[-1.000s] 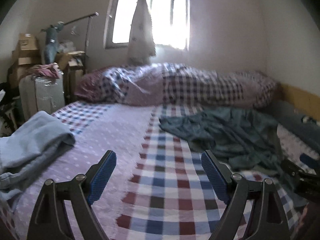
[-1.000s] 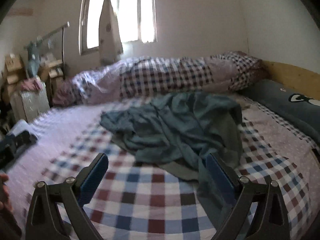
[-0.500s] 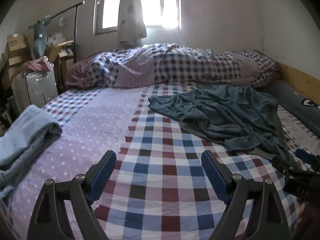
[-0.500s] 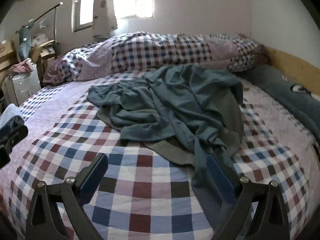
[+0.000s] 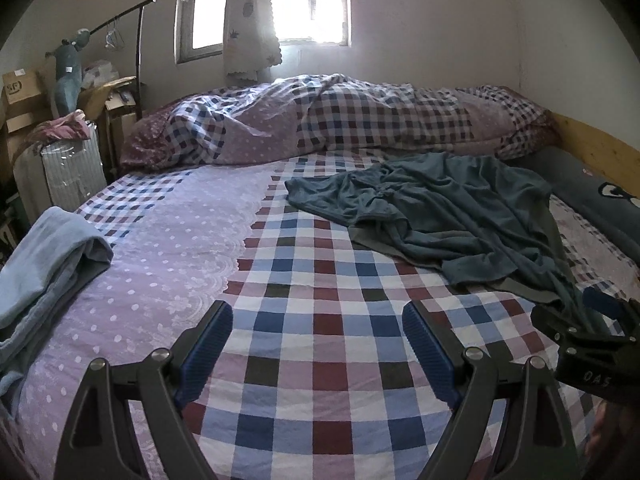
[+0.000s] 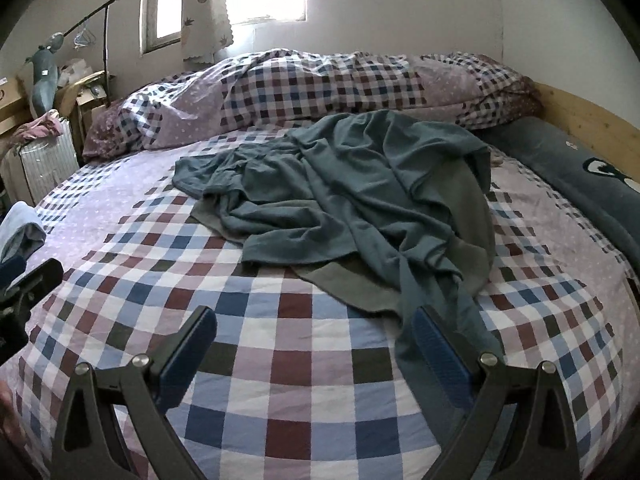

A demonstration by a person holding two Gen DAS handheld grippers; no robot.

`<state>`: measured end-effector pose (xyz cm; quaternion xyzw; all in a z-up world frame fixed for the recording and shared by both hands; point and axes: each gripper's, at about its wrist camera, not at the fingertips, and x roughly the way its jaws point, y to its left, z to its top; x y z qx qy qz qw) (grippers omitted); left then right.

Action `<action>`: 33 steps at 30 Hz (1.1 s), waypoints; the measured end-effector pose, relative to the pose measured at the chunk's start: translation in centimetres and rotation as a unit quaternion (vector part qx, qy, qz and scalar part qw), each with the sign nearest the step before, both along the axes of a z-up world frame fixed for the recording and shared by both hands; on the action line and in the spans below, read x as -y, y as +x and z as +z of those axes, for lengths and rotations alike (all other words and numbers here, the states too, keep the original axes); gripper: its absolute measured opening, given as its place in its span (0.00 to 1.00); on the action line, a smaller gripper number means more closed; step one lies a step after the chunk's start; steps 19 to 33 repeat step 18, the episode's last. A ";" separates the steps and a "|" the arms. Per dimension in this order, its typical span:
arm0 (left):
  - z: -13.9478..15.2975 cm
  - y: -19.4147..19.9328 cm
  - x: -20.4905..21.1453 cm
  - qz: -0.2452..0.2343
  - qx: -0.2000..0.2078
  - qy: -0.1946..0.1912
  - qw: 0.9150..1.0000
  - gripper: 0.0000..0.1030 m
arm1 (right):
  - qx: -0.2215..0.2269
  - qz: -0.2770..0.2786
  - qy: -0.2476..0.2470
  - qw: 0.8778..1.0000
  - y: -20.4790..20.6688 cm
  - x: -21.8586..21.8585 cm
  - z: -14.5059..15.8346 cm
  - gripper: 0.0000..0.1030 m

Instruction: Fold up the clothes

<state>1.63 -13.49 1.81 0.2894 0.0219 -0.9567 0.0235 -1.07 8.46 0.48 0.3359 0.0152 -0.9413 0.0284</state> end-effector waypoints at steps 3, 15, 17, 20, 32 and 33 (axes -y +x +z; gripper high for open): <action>0.1 0.1 -0.1 -0.003 -0.005 0.000 1.000 0.87 | 0.000 0.001 0.000 1.000 0.0 0.0 0.0 0.98; 0.2 0.3 -0.2 -0.007 -0.013 -0.010 1.000 0.87 | 0.002 0.002 0.001 1.000 -0.2 0.2 -0.1 0.98; 0.2 0.3 -0.1 -0.007 -0.015 -0.010 1.000 0.87 | 0.002 0.002 0.001 1.000 -0.2 0.2 -0.1 0.98; 0.3 0.3 -0.1 -0.006 -0.015 -0.010 1.000 0.87 | 0.001 0.002 0.001 1.000 -0.2 0.2 -0.1 0.98; 0.3 0.3 -0.1 -0.006 -0.015 -0.010 1.000 0.87 | 0.001 0.002 0.001 1.000 -0.2 0.2 -0.1 0.98; 0.3 0.3 -0.1 -0.006 -0.015 -0.010 1.000 0.87 | 0.001 0.002 0.001 1.000 -0.2 0.2 -0.1 0.98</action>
